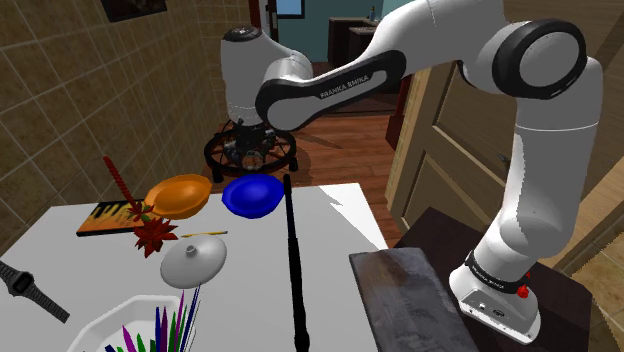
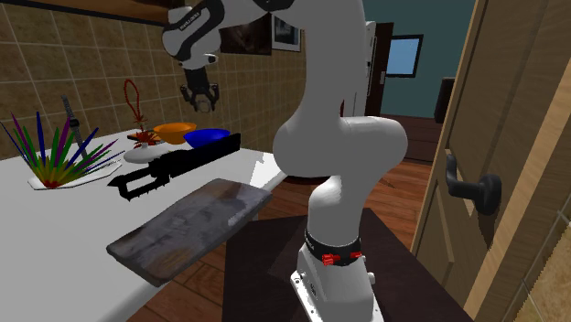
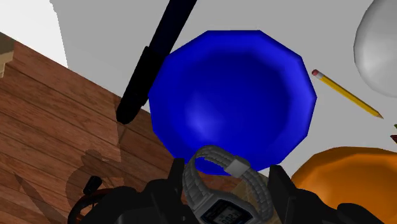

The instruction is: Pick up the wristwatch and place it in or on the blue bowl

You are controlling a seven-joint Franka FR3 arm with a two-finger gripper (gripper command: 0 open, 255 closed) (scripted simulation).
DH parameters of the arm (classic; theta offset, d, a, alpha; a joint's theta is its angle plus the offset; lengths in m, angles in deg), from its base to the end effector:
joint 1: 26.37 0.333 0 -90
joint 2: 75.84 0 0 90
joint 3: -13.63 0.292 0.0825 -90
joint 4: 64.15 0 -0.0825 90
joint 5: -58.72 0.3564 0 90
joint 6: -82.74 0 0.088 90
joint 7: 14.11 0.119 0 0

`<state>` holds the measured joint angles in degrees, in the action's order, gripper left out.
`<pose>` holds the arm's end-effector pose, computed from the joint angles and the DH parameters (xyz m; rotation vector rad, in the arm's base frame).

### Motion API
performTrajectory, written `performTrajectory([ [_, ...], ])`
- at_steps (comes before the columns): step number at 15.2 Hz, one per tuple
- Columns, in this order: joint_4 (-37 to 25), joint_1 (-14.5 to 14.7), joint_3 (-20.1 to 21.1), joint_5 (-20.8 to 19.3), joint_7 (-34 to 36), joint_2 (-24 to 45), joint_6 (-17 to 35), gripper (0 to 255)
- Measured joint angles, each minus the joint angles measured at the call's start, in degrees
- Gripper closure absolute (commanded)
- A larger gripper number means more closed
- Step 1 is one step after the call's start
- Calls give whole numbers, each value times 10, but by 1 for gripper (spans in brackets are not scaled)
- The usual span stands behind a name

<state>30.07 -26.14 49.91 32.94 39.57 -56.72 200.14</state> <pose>0.5420 0.3179 0.4407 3.0525 -0.2440 0.3953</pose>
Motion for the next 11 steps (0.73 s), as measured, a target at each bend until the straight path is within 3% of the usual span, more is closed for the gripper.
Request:
performTrajectory([
  [3, -17, 11, -7, -17, 9, 27, 4, 255],
  [11, 18, 13, -17, -39, 30, 47, 52, 255],
])
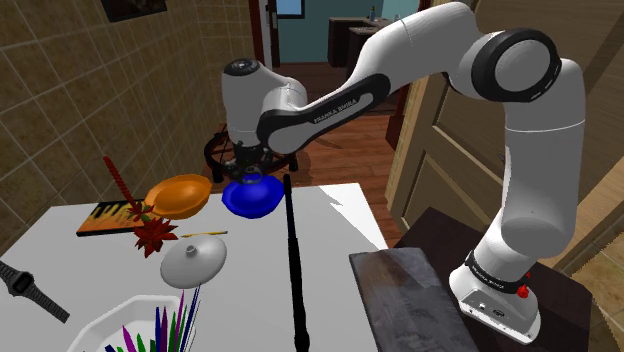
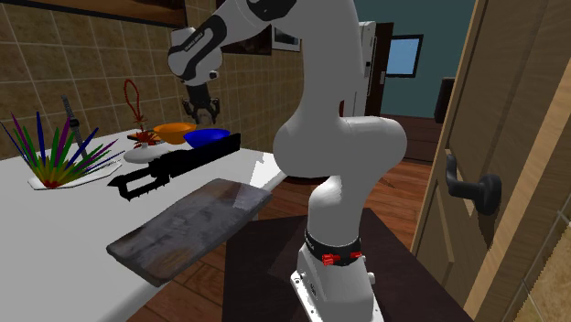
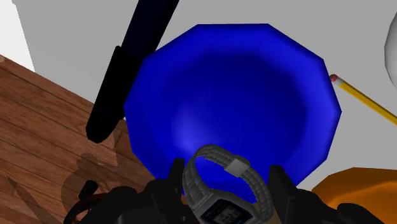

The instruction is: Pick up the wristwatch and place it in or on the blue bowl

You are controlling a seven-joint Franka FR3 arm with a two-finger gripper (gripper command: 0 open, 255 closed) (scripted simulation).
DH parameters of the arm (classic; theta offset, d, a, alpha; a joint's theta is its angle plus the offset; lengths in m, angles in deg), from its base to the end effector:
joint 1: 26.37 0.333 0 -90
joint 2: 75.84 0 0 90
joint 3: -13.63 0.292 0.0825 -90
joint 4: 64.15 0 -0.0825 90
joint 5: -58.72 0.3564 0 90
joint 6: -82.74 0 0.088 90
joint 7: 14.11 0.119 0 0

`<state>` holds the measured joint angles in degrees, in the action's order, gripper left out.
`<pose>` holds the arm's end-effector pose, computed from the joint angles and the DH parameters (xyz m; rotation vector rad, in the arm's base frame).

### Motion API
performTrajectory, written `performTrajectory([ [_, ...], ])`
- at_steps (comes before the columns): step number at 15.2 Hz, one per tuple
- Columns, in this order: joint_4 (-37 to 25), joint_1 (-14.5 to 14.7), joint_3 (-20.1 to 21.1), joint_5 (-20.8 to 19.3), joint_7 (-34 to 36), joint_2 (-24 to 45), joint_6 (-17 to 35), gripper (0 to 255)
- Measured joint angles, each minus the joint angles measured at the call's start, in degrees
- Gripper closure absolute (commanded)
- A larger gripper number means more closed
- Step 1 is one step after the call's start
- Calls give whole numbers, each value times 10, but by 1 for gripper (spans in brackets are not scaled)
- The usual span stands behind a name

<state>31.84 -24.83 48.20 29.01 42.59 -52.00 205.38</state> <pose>0.5526 0.3216 0.3878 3.0501 -0.2465 0.3951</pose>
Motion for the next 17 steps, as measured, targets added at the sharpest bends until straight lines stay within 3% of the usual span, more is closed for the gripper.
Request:
performTrajectory([
  [8, 9, 2, -4, -8, 8, 7, 15, 255],
  [9, 9, 2, -4, -8, 8, 7, 15, 0],
  [17, 3, 1, 2, 2, 2, -5, -1, 0],
])
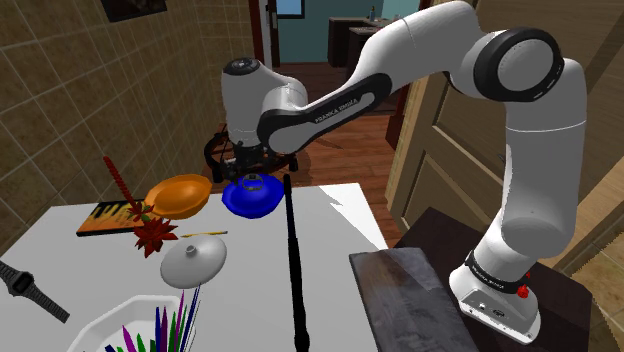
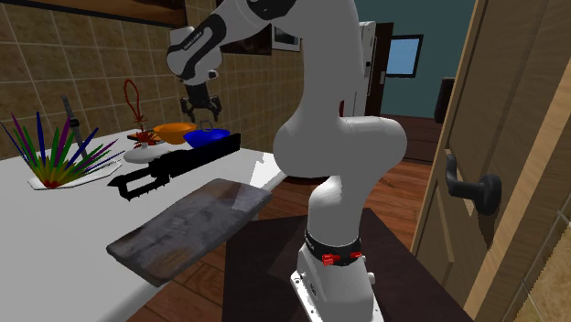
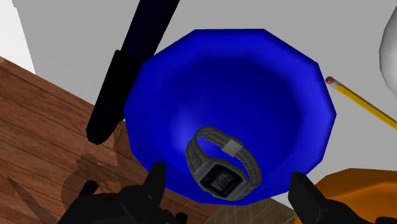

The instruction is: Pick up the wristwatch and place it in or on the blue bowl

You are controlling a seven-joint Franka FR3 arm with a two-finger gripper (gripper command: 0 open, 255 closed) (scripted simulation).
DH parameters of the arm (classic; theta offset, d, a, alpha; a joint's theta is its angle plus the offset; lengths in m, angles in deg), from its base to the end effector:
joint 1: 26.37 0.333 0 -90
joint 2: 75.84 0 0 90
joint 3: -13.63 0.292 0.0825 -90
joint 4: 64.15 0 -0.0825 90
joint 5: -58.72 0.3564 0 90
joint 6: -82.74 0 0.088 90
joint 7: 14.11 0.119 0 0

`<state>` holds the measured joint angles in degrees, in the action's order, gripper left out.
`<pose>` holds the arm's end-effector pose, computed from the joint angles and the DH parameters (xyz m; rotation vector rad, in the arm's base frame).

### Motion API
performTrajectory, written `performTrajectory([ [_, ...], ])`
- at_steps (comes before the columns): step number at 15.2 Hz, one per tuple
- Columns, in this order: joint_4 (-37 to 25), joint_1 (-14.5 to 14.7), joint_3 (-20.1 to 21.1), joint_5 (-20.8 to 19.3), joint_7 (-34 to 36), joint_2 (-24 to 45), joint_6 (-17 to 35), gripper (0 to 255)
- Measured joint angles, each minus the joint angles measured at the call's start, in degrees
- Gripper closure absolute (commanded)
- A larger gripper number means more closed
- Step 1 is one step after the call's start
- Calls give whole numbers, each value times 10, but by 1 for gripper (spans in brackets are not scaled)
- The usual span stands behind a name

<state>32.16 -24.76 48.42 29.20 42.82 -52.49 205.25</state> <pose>0.5492 0.3239 0.3903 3.0504 -0.2464 0.3965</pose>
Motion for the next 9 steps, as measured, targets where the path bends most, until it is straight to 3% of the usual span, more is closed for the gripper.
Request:
performTrajectory([
  [3, -9, -3, 10, 18, -9, -23, -27, 0],
  [9, -9, -5, 11, 22, -12, -28, -32, 0],
])
